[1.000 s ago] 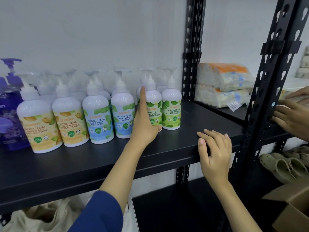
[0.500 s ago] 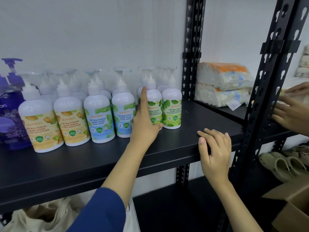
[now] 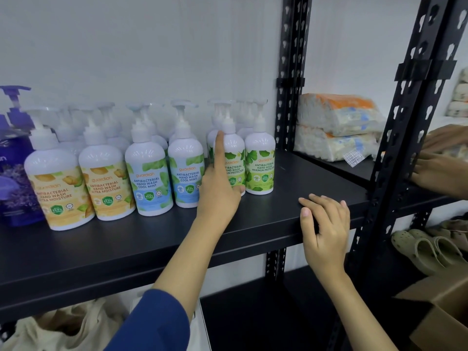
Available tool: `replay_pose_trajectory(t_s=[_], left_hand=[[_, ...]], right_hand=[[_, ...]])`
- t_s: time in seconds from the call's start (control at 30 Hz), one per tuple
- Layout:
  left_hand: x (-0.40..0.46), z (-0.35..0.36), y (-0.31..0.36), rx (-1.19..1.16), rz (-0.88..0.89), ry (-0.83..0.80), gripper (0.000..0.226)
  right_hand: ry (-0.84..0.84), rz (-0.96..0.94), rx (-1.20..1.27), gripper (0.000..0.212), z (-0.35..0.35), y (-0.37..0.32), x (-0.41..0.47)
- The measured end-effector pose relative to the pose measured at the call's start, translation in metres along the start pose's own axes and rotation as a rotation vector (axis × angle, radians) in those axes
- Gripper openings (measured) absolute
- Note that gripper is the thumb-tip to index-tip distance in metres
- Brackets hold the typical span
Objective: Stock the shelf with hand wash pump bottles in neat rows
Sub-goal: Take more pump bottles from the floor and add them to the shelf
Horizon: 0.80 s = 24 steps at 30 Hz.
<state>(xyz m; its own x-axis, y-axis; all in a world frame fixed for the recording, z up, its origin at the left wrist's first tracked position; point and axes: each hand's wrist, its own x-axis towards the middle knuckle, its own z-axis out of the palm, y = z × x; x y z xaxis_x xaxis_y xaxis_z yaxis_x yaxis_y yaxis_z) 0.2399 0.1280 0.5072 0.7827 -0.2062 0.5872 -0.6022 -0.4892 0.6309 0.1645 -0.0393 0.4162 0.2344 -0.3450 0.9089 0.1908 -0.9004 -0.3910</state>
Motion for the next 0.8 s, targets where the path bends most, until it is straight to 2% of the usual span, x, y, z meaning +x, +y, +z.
replay_pose_trajectory(t_s=[0.43, 0.57, 0.7, 0.8], left_hand=[[-0.001, -0.001, 0.003, 0.056, -0.004, 0.018, 0.115], [-0.006, -0.003, 0.007, 0.143, 0.002, -0.007, 0.113], [-0.023, -0.013, 0.013, 0.244, 0.032, -0.029, 0.094], [-0.039, -0.029, 0.02, 0.383, 0.053, -0.071, 0.061]], right_hand=[[-0.031, 0.008, -0.003, 0.037, -0.003, -0.004, 0.001], [-0.063, 0.007, -0.02, 0.039, -0.008, -0.005, 0.002], [-0.133, 0.023, -0.051, 0.041, -0.015, -0.009, 0.004], [-0.236, 0.052, -0.113, 0.046, -0.023, -0.016, 0.01]])
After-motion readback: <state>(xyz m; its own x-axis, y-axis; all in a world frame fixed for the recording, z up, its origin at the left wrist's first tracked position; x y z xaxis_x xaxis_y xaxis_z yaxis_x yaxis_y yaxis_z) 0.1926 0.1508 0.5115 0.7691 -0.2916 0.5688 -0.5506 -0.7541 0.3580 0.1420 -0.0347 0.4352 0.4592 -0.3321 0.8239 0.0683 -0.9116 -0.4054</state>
